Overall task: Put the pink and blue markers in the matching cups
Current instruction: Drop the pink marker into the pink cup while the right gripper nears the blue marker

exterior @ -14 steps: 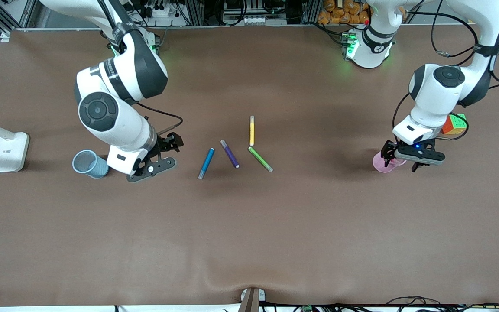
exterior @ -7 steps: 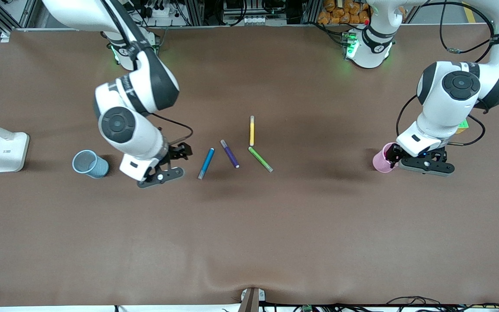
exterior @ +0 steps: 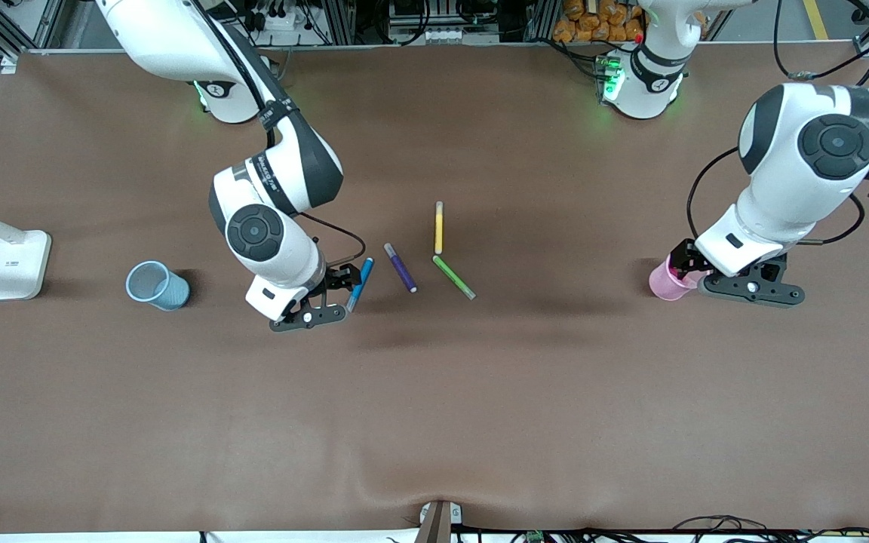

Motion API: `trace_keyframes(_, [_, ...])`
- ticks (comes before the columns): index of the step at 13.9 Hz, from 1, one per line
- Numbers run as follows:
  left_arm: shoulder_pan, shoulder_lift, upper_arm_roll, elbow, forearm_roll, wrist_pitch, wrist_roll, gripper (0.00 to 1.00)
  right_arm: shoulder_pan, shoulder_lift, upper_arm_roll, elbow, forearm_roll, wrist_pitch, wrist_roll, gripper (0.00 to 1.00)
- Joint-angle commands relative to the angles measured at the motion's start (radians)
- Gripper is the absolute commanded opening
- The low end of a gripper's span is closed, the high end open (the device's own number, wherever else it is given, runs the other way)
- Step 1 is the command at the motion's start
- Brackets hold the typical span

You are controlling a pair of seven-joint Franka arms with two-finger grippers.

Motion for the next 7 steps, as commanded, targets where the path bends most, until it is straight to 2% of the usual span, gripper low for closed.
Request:
trace_keyframes(1, [0.006, 0.022, -0.005, 0.071, -0.021, -0.045, -0.006, 1.0, 0.006, 0.003, -0.003, 0.001, -0.002, 0.002, 0.024, 1.0])
trace_keyframes(4, [0.003, 0.013, -0.003, 0.094, -0.053, -0.088, -0.007, 1.0, 0.006, 0.003, -0.003, 0.001, -0.002, 0.001, 0.024, 1.0])
trace_keyframes(7, [-0.029, 0.006, 0.035, 0.124, -0.053, -0.157, -0.009, 1.0, 0.006, 0.004, -0.003, 0.001, -0.007, 0.001, 0.023, 1.0])
